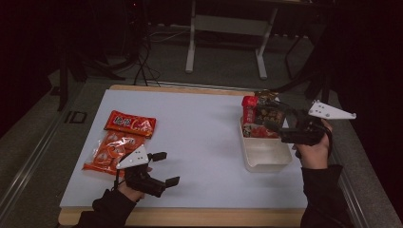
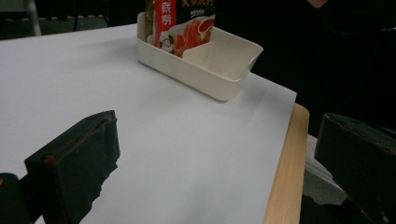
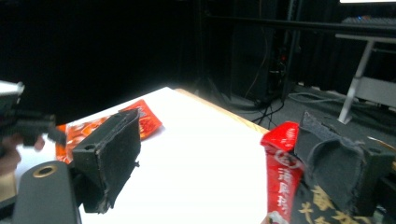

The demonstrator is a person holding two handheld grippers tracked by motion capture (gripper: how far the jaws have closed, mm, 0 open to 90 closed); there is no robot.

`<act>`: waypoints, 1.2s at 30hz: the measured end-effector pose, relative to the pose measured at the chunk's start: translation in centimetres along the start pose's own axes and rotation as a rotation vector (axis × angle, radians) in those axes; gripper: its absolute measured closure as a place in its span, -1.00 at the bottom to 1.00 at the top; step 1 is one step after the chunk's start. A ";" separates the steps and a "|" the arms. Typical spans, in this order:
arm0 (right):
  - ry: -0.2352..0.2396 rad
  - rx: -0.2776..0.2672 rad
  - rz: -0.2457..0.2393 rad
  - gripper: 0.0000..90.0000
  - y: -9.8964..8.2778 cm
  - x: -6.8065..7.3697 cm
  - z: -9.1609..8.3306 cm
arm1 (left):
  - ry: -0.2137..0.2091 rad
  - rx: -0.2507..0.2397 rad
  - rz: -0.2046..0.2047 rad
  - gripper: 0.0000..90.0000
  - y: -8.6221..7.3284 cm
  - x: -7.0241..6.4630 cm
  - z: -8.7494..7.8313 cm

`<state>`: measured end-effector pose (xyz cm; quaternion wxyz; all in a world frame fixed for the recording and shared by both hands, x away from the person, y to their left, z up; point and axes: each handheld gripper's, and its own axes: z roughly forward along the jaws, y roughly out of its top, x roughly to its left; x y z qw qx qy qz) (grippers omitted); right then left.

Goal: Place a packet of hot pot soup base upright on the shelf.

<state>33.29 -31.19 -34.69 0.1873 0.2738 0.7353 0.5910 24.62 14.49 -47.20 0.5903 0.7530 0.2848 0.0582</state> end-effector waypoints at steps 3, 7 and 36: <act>0.034 0.002 -0.004 -0.67 -0.3 1.1 -0.1 | 0.008 0.001 -0.005 -0.99 0.9 0.6 -1.4; 0.061 0.028 -0.009 -0.67 -1.1 2.3 0.0 | 0.060 -0.002 0.012 -0.99 1.8 1.5 -2.9; 0.215 0.052 0.018 -0.68 -7.8 8.5 -0.3 | 0.442 0.046 -0.021 0.07 1.2 10.1 -10.7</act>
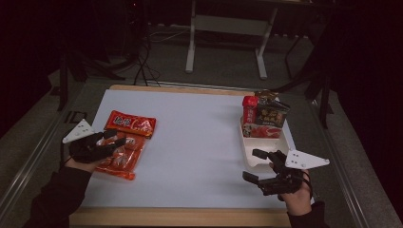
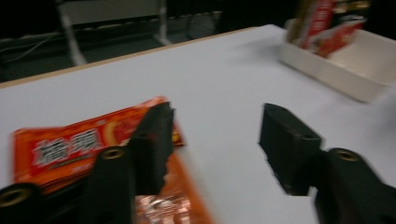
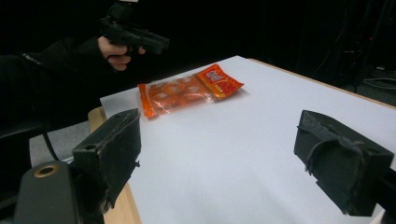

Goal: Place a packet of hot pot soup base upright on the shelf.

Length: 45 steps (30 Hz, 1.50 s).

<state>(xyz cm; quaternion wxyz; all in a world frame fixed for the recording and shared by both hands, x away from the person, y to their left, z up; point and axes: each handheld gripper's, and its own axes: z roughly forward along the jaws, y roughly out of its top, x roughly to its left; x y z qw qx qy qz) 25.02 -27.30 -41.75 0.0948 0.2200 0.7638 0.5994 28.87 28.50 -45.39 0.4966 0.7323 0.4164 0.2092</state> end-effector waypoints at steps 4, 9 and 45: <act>0.011 0.001 0.004 -0.68 -0.3 0.3 0.0 | 0.074 0.025 -0.050 0.29 -1.0 2.2 0.6; 0.024 0.008 -0.009 -0.67 -0.5 0.5 0.3 | 0.125 0.094 -0.087 0.71 -2.6 4.4 1.8; 0.052 0.029 -0.029 -0.64 -0.9 0.8 0.8 | 0.333 0.363 -0.127 1.00 -4.8 8.9 6.8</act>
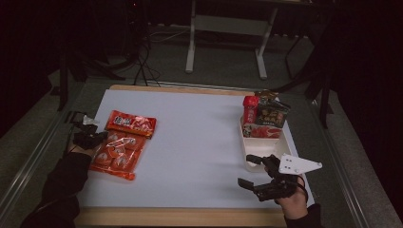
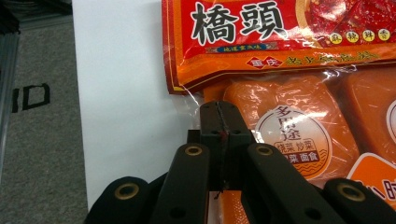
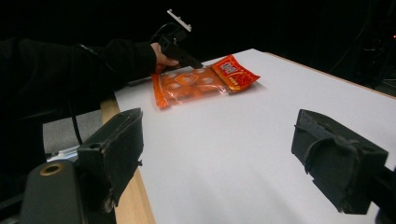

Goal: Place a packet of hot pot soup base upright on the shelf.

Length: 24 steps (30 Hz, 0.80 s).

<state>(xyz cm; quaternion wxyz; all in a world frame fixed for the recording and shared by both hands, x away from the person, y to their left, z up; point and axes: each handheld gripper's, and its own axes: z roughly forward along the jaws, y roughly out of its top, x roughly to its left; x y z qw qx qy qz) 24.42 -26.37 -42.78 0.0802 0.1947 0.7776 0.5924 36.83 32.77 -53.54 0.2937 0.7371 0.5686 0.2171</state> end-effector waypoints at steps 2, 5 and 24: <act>0.001 -0.002 -0.001 -0.64 0.0 0.0 0.0 | -0.007 -0.005 0.000 1.00 0.0 -0.2 0.1; 0.002 -0.006 0.006 -0.64 0.0 -0.1 0.0 | -0.034 -0.005 -0.004 1.00 0.1 -0.7 0.2; 0.003 -0.001 0.006 -0.64 0.1 0.0 0.0 | -0.205 0.028 0.182 1.00 1.1 -8.7 0.7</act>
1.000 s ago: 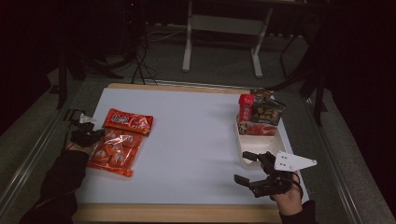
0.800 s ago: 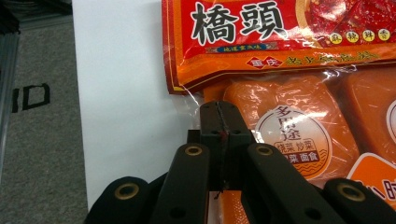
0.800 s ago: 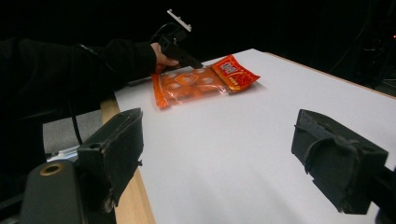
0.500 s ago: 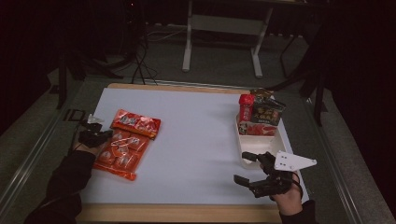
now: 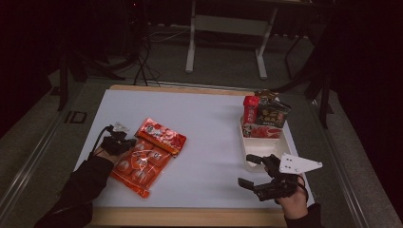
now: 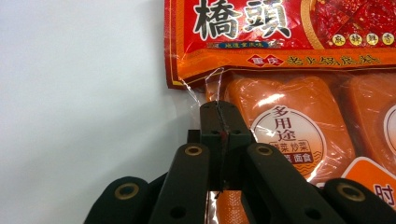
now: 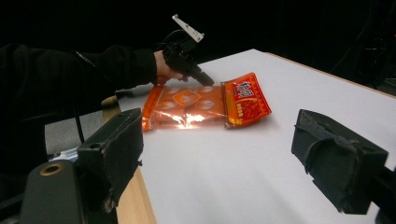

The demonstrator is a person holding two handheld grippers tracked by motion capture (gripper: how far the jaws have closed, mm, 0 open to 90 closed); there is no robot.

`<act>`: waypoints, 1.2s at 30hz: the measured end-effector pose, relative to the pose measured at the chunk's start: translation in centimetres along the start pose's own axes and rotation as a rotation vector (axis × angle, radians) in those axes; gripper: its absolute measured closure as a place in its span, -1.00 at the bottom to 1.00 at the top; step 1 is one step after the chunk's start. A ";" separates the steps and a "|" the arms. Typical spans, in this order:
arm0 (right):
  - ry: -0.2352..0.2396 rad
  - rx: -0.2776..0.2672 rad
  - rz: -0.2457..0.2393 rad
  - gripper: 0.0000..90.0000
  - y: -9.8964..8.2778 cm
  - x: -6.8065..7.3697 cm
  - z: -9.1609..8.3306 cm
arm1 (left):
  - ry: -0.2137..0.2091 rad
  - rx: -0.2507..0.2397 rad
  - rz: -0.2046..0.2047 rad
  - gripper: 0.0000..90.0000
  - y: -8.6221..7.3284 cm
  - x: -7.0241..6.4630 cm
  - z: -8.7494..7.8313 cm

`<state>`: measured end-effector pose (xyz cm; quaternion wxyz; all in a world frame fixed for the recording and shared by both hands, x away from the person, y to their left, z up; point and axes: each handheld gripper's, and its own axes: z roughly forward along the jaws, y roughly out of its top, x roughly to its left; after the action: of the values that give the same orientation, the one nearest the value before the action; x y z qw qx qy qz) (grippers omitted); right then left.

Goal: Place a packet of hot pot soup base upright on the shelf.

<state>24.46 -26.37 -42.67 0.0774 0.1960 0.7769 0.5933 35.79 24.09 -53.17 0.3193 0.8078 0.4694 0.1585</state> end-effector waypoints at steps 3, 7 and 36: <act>0.004 0.001 -0.002 -0.64 0.0 0.1 0.0 | -0.024 -0.005 0.000 1.00 -0.1 -0.3 0.0; 0.004 -0.001 -0.003 -0.64 0.0 0.1 0.0 | -0.028 -0.001 0.010 1.00 0.0 -0.3 -0.2; -0.005 -0.017 -0.010 -0.64 0.3 0.1 -0.3 | -0.100 0.045 0.032 1.00 -4.5 -2.7 -4.0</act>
<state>24.29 -26.51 -42.25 0.0837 0.1929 0.7727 0.5990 29.24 24.78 -53.05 0.3216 0.8291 0.4434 0.1124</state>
